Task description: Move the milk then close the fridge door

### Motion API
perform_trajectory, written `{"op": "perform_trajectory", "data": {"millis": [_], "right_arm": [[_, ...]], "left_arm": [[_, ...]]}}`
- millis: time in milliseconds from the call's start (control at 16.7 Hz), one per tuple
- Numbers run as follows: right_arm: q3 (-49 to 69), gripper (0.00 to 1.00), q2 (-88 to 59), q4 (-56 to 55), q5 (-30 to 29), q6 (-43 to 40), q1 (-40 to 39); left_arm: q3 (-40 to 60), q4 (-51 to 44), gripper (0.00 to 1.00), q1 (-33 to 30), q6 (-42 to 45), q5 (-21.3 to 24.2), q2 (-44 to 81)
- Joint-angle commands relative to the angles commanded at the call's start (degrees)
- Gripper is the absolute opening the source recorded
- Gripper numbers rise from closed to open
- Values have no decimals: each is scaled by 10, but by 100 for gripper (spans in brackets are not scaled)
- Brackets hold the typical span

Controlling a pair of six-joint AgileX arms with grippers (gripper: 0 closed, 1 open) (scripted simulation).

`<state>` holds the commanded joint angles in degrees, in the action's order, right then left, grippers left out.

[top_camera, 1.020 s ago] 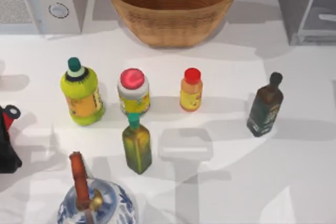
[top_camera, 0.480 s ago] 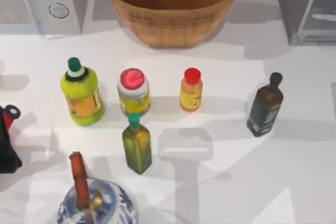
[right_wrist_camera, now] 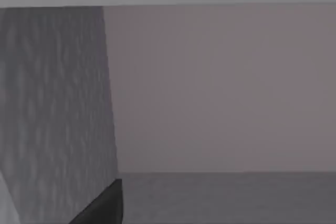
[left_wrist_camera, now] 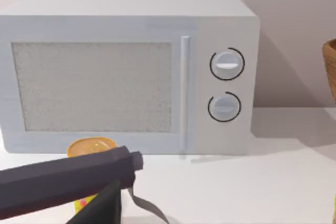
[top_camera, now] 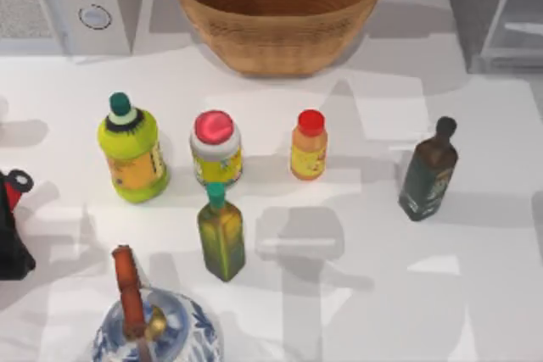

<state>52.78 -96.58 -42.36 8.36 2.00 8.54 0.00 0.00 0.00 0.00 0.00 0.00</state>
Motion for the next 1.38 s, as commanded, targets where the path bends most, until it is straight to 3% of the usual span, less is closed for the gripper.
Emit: {"op": "perform_trajectory", "data": {"millis": [840, 1080, 1380], "right_arm": [[-442, 100, 790, 360, -69, -11, -65], [-508, 100, 925, 410, -80, -16, -80], [-528, 100, 966, 424, -84, -20, -85]], "left_arm": [[0, 0, 100, 0, 0, 0, 0], [0, 0, 100, 0, 0, 0, 0], [0, 0, 100, 0, 0, 0, 0]]}}
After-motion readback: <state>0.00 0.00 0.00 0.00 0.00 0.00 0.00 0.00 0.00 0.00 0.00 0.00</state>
